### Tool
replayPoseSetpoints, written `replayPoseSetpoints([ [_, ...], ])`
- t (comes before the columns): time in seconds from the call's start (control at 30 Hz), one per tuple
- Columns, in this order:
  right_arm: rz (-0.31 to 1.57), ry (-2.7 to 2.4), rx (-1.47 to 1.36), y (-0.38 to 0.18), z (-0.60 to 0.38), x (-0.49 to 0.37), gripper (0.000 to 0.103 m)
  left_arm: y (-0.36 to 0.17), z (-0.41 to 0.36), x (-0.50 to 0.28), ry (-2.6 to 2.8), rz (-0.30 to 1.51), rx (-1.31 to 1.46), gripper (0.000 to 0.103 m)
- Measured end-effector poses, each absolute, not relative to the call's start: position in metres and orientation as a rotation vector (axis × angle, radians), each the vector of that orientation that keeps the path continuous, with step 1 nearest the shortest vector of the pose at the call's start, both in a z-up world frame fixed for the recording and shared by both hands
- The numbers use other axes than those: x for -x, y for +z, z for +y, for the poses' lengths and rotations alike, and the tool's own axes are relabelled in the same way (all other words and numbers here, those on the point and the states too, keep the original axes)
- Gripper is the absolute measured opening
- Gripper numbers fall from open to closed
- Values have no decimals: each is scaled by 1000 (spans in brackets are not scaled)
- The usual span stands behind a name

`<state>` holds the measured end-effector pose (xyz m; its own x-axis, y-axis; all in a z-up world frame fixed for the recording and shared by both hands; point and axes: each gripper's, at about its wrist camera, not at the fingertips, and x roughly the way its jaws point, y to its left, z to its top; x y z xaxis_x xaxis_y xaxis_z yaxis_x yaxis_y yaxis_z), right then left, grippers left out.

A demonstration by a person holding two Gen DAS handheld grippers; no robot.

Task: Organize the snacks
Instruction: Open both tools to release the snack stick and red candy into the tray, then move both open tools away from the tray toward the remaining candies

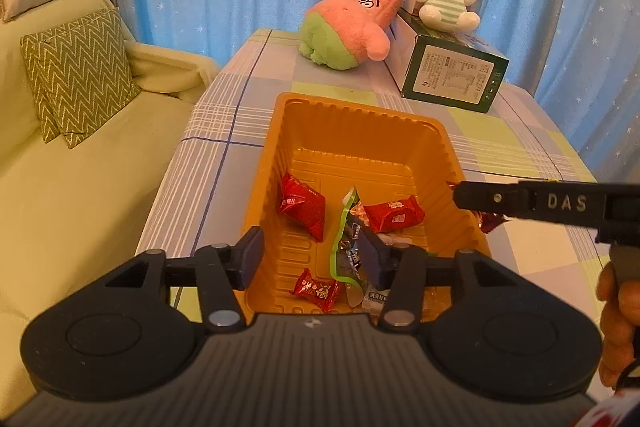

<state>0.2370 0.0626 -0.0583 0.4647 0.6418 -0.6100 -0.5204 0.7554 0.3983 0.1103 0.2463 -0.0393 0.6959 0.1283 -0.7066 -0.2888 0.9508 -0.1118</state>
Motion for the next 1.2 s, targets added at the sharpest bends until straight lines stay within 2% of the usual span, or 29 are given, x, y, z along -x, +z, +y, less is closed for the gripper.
replayPoseSetpoints([
  [0.03,821,712,-177,-57,62,-238,40,-39,246,-108,237,766,223,57],
  [0.07,811,706,-189,-56,60,-237,59,-39,247,-107,237,765,224,58],
  [0.1,797,698,-199,-55,57,-236,64,-38,247,-105,239,765,226,59],
  [0.3,785,642,-176,-50,36,-223,65,-33,240,-92,236,759,237,61],
  [0.77,804,475,-97,-42,-42,-163,65,-15,188,-59,208,737,260,77],
  [1.2,769,370,-65,-29,-100,-130,65,-1,128,-53,122,733,226,84],
])
